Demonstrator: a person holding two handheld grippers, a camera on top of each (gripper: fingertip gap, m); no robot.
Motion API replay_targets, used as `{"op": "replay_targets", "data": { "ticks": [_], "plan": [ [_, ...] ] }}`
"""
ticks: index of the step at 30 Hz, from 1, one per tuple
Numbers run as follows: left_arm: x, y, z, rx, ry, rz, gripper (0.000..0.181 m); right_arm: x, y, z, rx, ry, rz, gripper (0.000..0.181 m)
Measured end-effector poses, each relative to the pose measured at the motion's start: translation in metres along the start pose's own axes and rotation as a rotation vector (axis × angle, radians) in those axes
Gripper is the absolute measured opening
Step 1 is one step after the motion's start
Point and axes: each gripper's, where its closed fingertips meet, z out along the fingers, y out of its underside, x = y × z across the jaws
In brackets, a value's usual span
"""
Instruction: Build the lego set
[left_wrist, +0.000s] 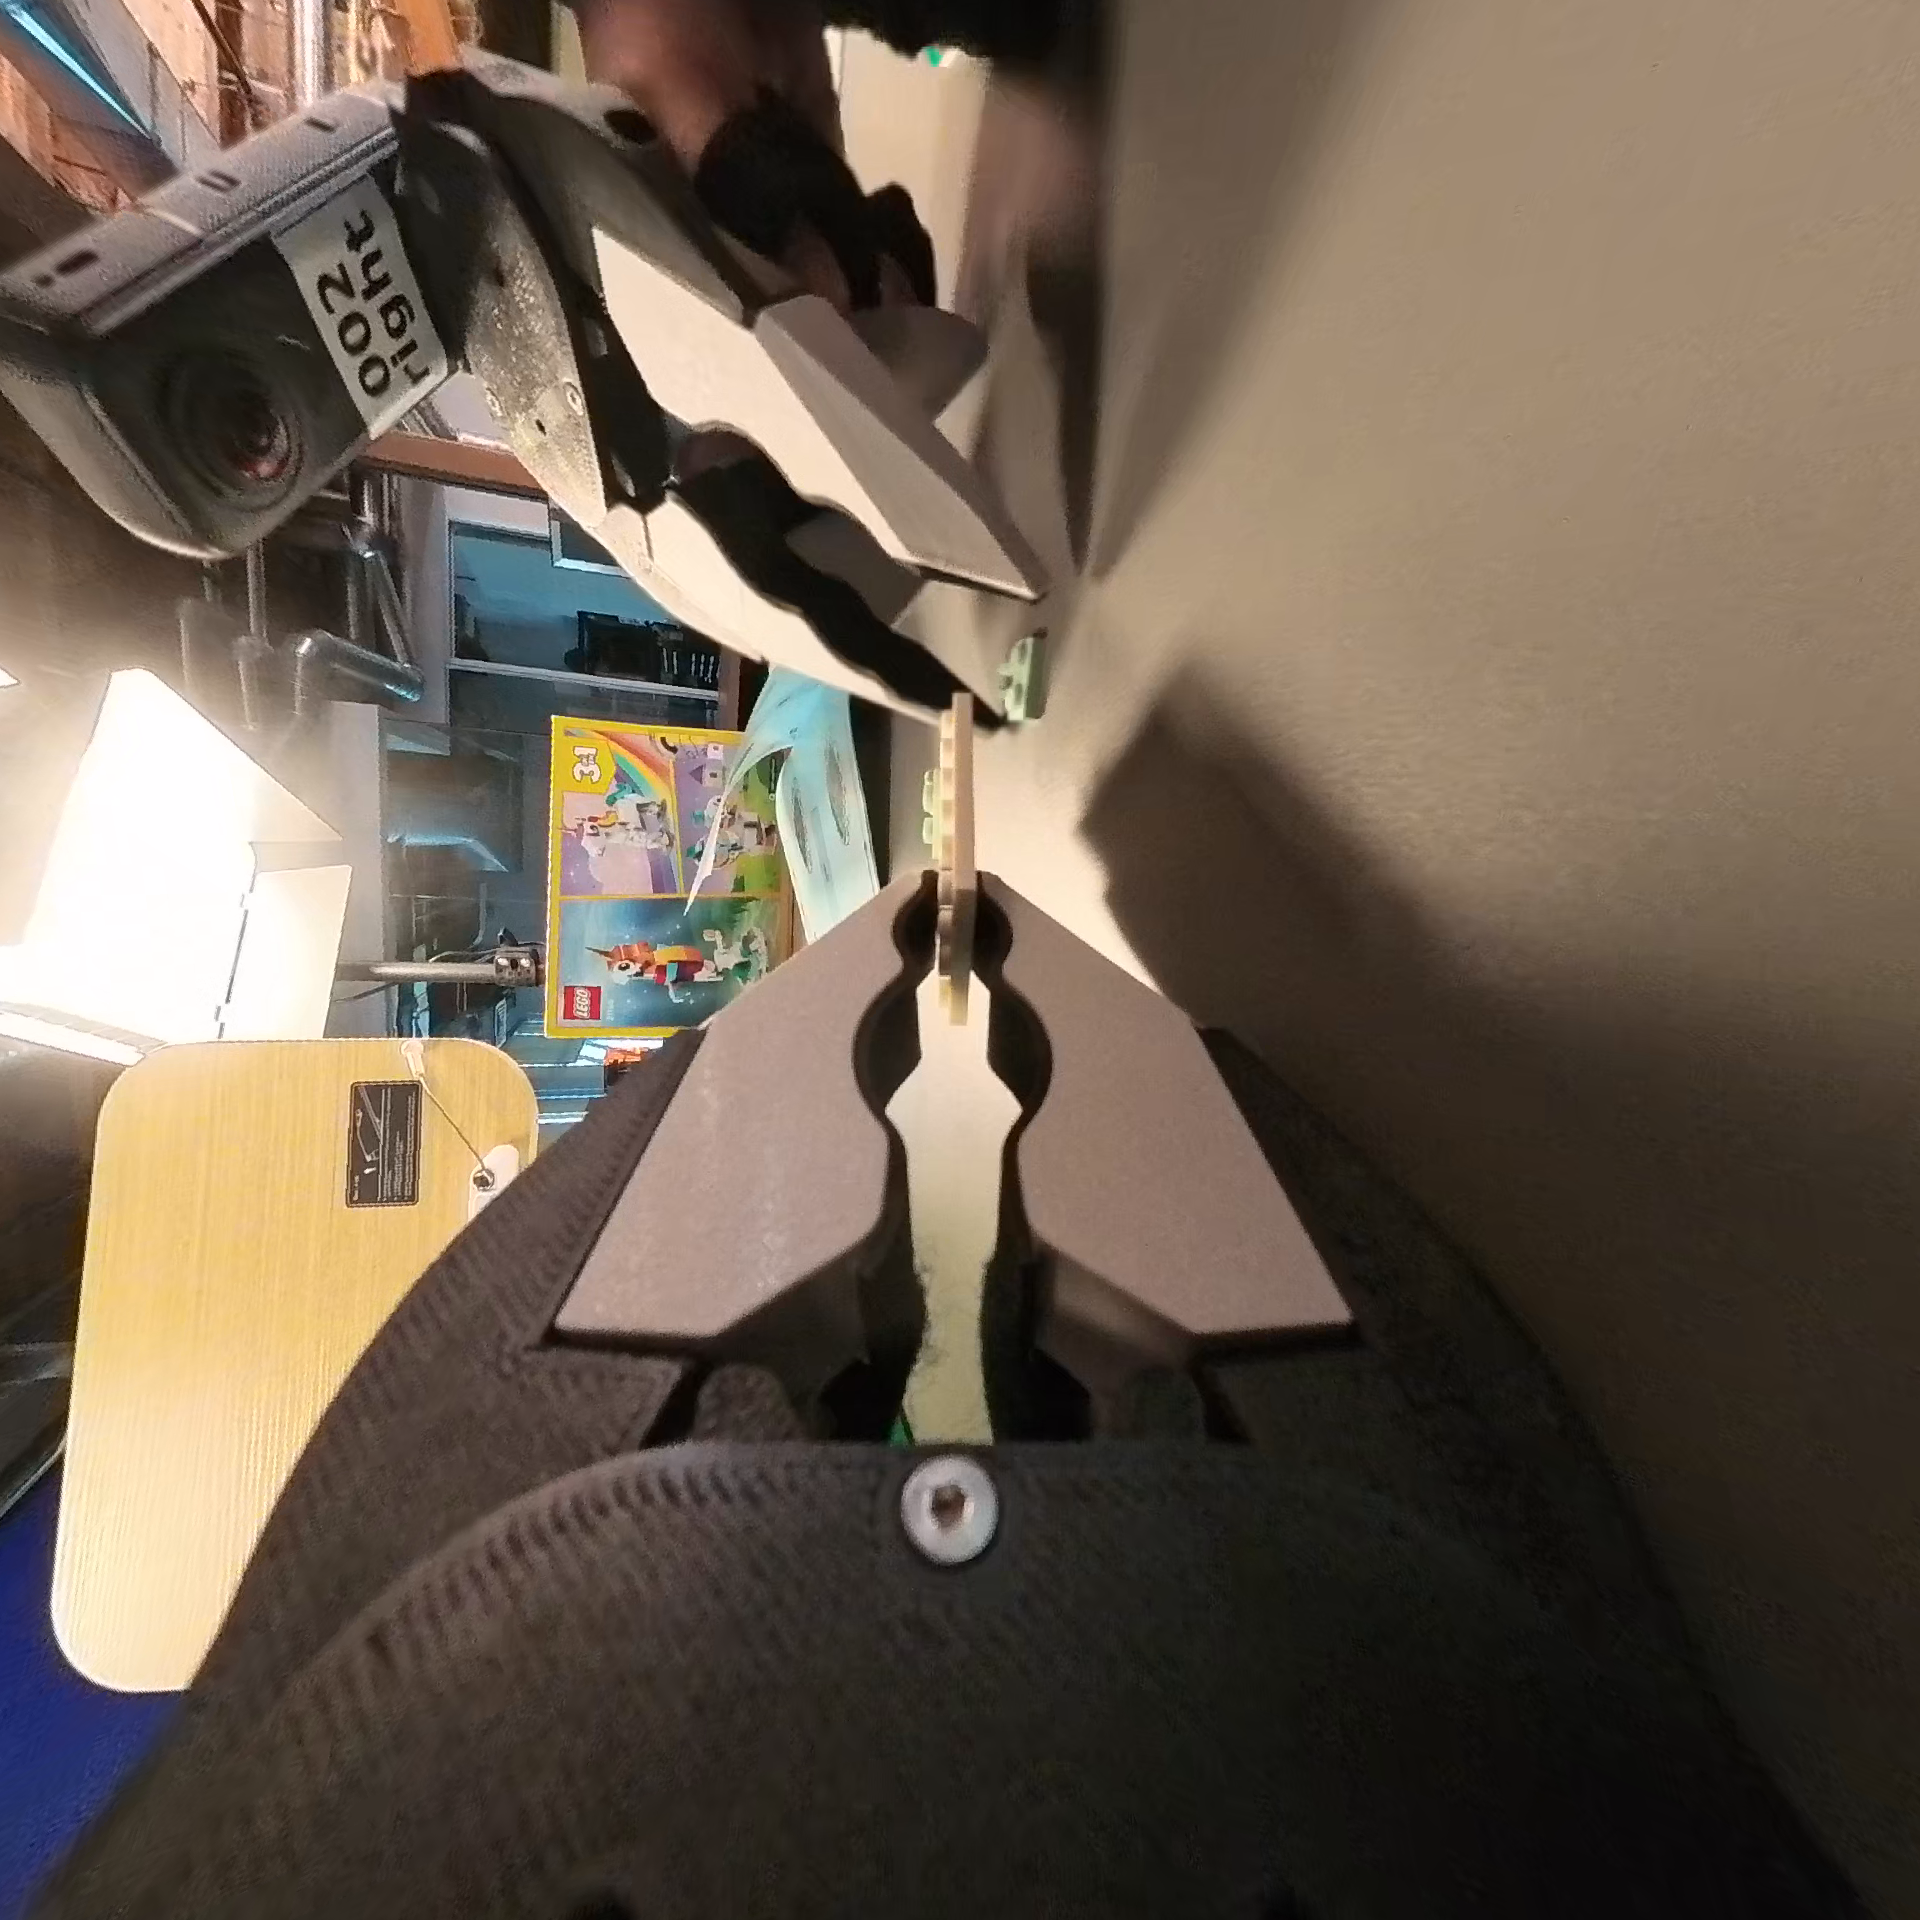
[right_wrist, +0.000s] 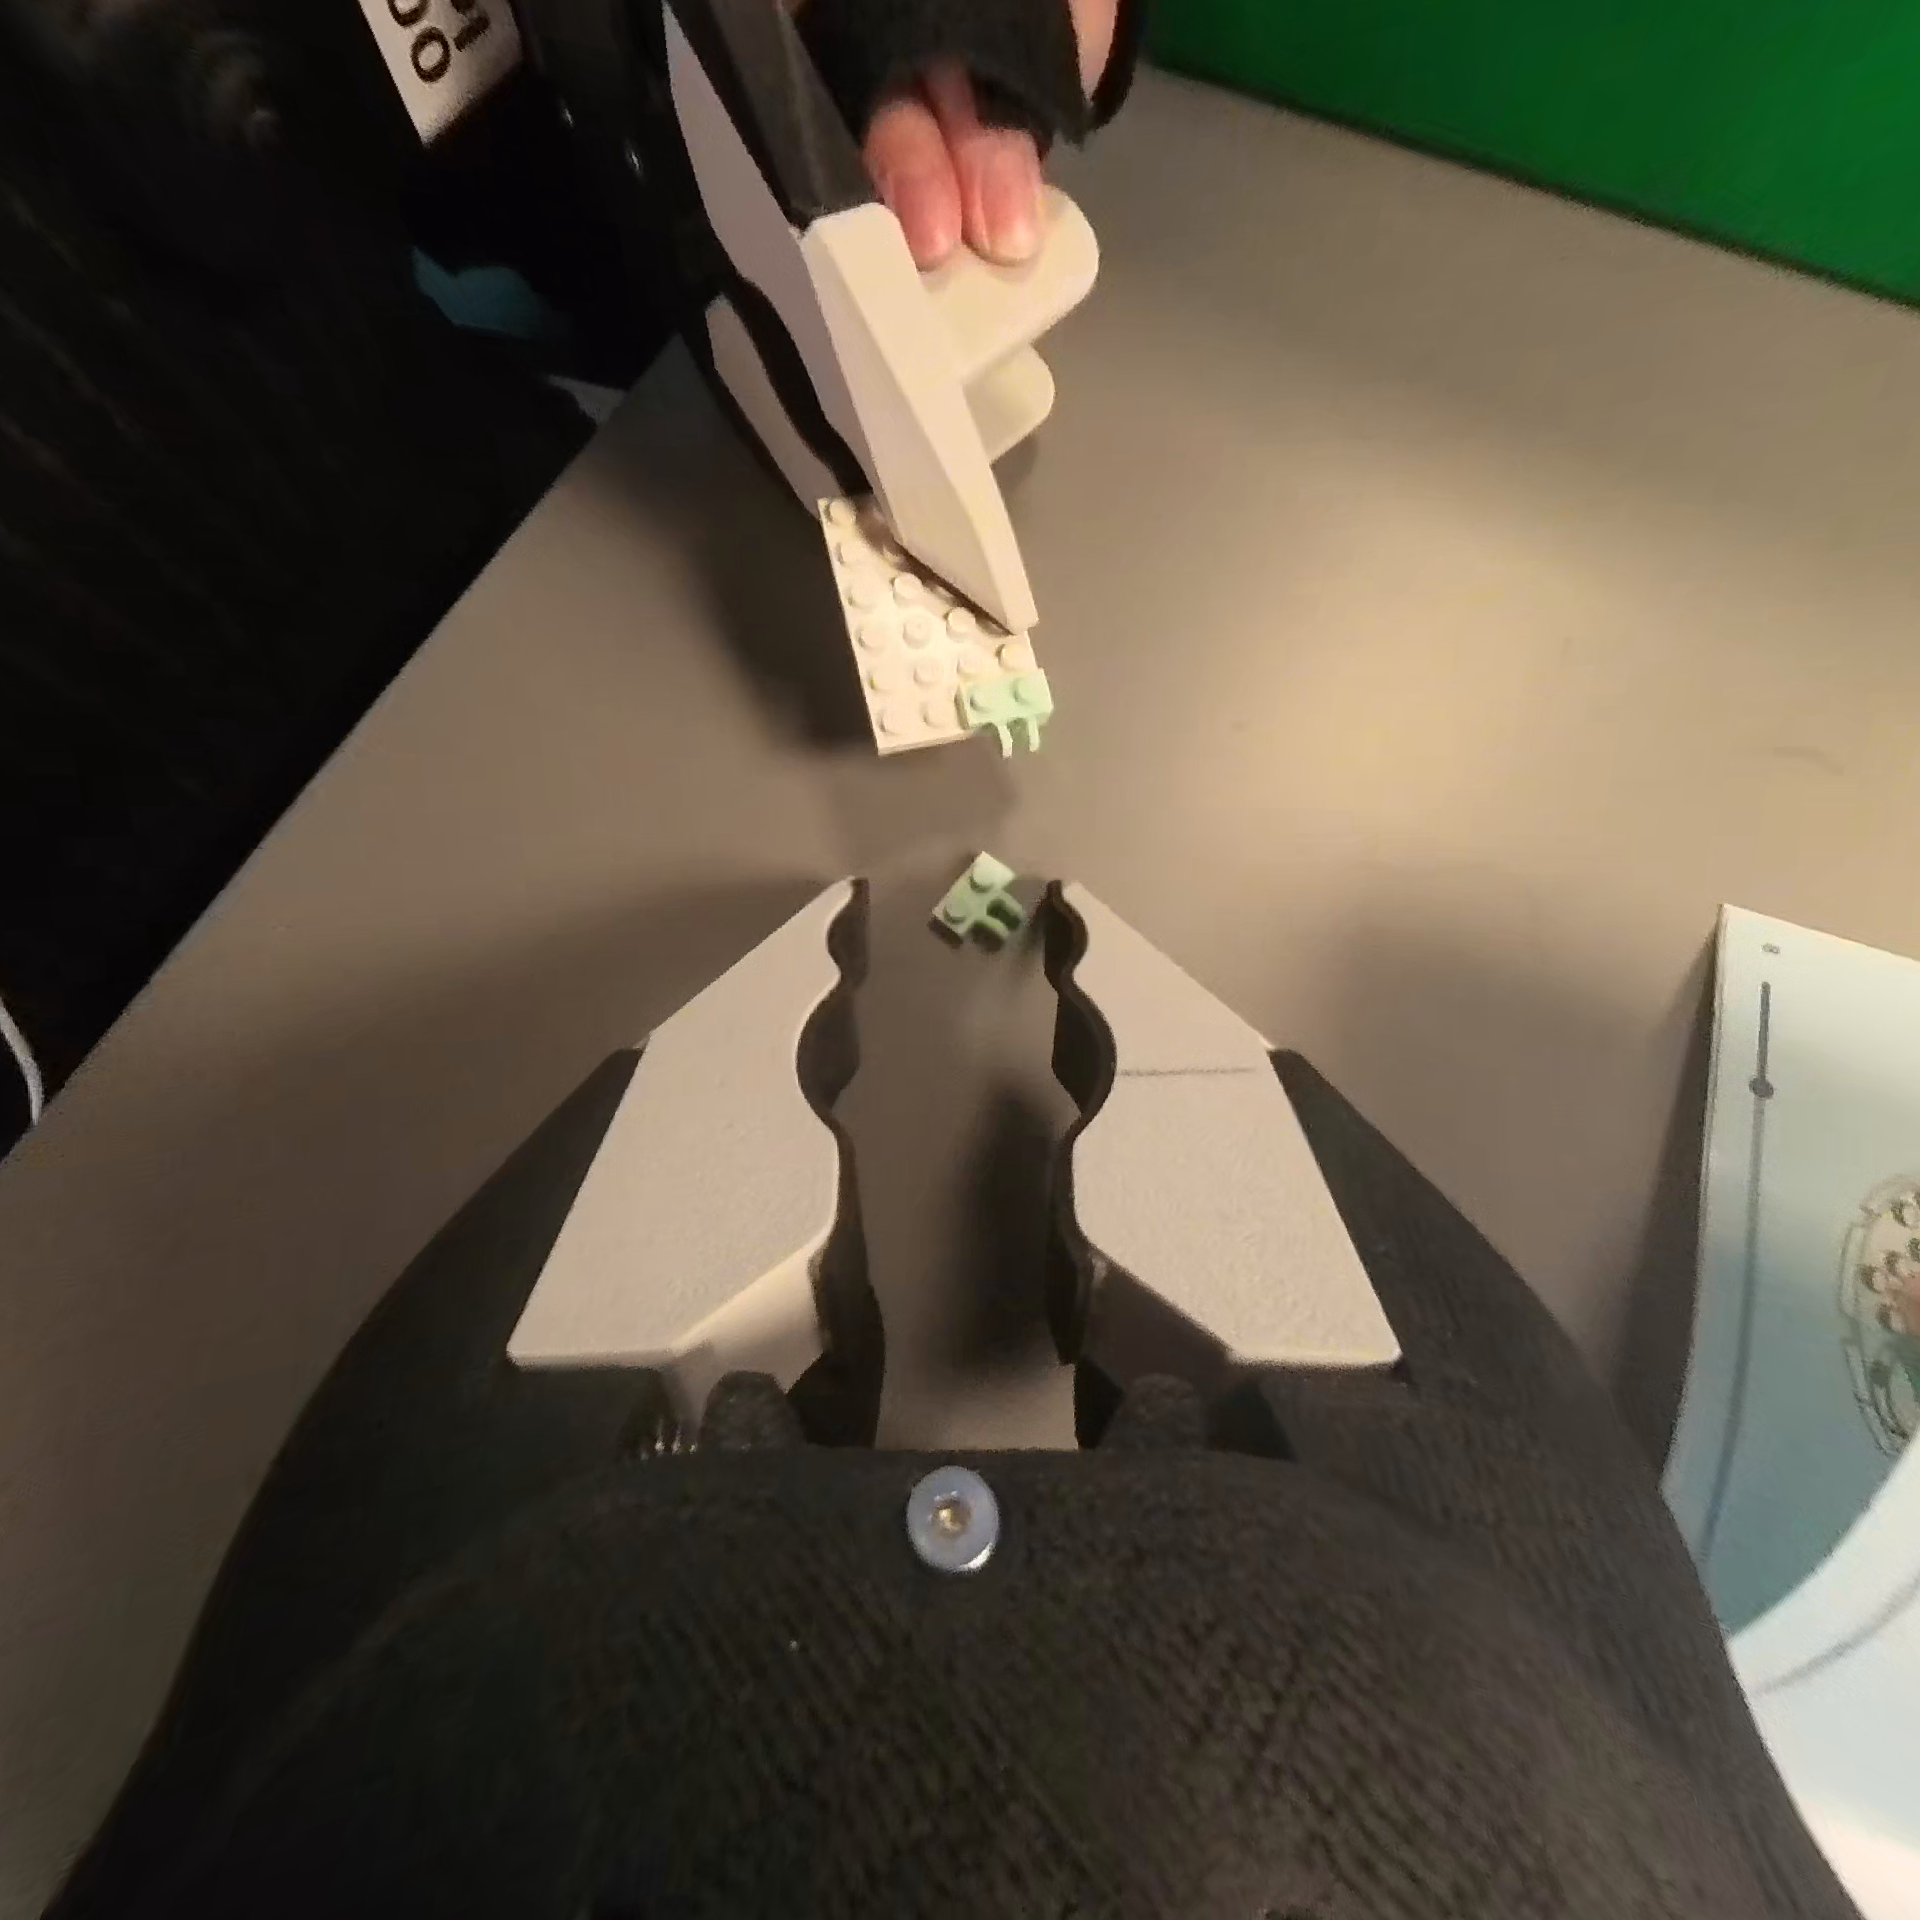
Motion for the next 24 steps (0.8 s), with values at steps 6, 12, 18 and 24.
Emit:
{"op": "replay_targets", "data": {
  "ticks": [6,12,18,24],
  "plan": [
    [0.000,0.000,0.000,0.002,0.003,0.001,0.004,-0.011,0.009,-0.007,-0.019,-0.042,0.019,0.015],
    [0.001,0.000,0.000,0.001,0.003,0.003,0.004,0.000,0.004,-0.006,0.027,0.056,-0.055,0.028],
    [0.001,0.001,0.000,0.002,0.005,0.003,0.004,0.000,0.005,-0.002,0.016,0.042,-0.087,0.018],
    [0.000,0.001,0.000,0.002,0.005,0.004,0.004,-0.002,0.005,-0.002,0.025,0.030,-0.070,0.006]
  ]
}}
